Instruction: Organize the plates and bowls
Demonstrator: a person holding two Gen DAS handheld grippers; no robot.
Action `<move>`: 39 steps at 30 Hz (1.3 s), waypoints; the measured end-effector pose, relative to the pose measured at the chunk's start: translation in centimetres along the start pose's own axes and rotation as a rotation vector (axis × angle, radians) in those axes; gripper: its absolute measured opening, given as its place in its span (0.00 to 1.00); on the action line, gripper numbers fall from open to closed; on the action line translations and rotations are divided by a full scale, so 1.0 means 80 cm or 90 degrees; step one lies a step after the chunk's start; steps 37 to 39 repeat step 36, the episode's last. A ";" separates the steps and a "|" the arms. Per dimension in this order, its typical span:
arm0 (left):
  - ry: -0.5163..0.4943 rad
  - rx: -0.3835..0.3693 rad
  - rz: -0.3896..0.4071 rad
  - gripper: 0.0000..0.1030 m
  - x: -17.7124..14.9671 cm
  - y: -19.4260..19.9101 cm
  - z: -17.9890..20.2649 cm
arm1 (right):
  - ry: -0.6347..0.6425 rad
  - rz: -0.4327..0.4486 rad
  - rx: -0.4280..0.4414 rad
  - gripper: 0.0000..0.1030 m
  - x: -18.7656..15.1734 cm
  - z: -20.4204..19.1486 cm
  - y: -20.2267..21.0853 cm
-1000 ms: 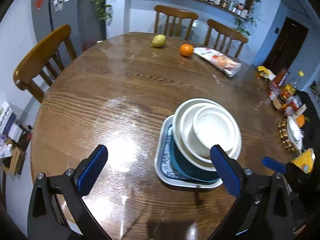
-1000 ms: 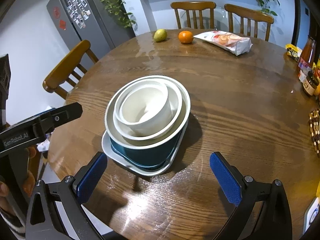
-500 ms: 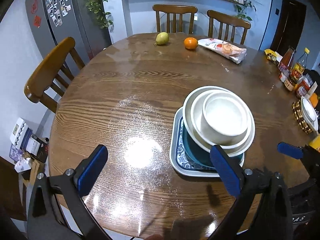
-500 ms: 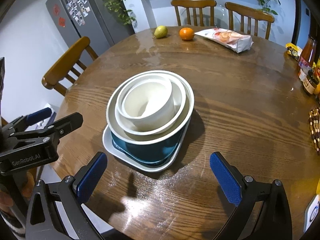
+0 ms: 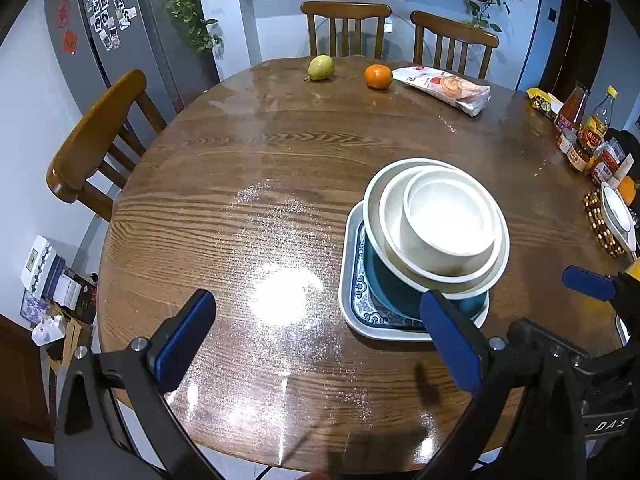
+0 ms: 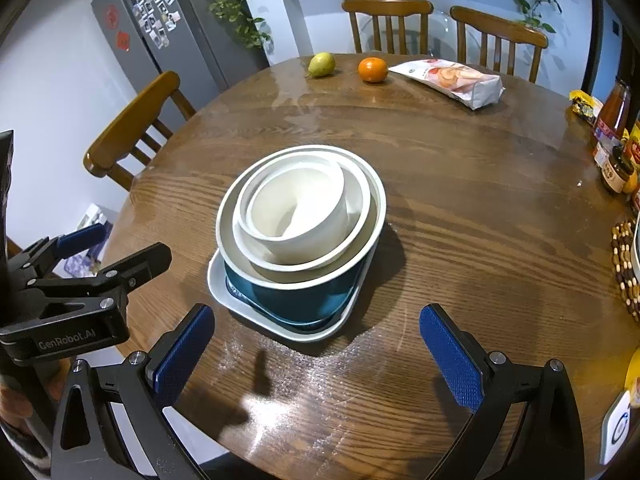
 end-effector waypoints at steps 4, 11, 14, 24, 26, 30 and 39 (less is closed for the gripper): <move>0.000 0.000 -0.009 0.99 -0.001 -0.003 -0.001 | 0.004 -0.010 -0.004 0.99 0.001 -0.002 -0.005; -0.003 0.001 -0.020 0.99 0.000 -0.007 0.000 | 0.005 -0.019 -0.002 0.99 0.003 -0.003 -0.009; -0.009 0.002 -0.024 0.99 -0.001 -0.007 0.002 | 0.008 -0.023 -0.003 0.99 0.004 -0.006 -0.008; -0.016 0.006 -0.024 0.99 -0.004 -0.004 0.003 | 0.015 -0.022 -0.017 0.99 0.006 -0.009 -0.003; -0.018 0.006 -0.024 0.99 -0.004 -0.004 0.003 | 0.015 -0.022 -0.016 0.99 0.006 -0.008 -0.003; -0.020 0.007 -0.022 0.99 -0.004 -0.003 0.003 | 0.015 -0.023 -0.016 0.99 0.006 -0.009 -0.003; -0.020 0.007 -0.022 0.99 -0.005 -0.003 0.004 | 0.016 -0.021 -0.015 0.99 0.005 -0.011 -0.003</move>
Point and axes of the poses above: each gripper's, at about its wrist camera, not at the fingertips, and y roughly against the way its jaws point, z to its right, x to its top, the point moved 2 cm from there along -y, roughly the way its jaws point, and after that the axes turned 13 degrees about -z, right-handed, at the moved point
